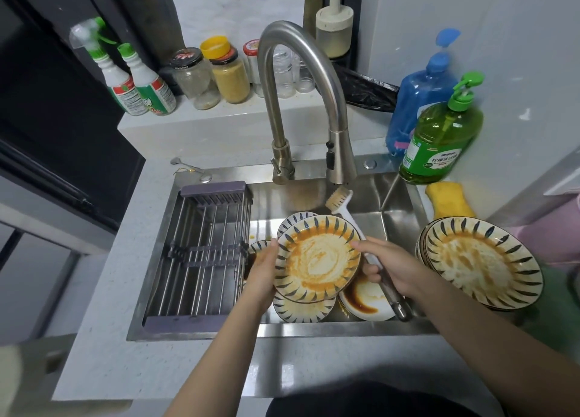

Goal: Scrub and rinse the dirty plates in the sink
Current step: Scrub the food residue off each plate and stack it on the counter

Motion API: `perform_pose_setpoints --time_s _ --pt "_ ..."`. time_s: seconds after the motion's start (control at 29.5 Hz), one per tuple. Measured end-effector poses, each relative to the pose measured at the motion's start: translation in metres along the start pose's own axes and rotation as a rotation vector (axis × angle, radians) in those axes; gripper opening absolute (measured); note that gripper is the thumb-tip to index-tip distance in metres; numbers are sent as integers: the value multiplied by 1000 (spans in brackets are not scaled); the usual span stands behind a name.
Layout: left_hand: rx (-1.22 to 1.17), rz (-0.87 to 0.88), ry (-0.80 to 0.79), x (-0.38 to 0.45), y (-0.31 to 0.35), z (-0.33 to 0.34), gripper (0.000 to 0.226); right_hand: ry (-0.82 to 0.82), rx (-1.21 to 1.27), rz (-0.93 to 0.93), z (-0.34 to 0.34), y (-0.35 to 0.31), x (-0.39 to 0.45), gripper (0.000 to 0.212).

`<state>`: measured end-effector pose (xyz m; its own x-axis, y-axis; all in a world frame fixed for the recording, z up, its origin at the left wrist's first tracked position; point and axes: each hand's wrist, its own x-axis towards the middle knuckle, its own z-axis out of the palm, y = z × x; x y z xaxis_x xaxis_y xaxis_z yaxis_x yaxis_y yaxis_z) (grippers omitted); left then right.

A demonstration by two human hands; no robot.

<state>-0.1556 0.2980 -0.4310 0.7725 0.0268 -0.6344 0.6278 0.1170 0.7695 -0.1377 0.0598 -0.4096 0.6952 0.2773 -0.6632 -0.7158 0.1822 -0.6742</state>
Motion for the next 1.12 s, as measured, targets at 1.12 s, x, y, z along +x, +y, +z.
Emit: perform_pose_setpoints --time_s 1.12 --pt "34 99 -123 14 18 0 66 413 -1785 -397 39 -44 -38 44"
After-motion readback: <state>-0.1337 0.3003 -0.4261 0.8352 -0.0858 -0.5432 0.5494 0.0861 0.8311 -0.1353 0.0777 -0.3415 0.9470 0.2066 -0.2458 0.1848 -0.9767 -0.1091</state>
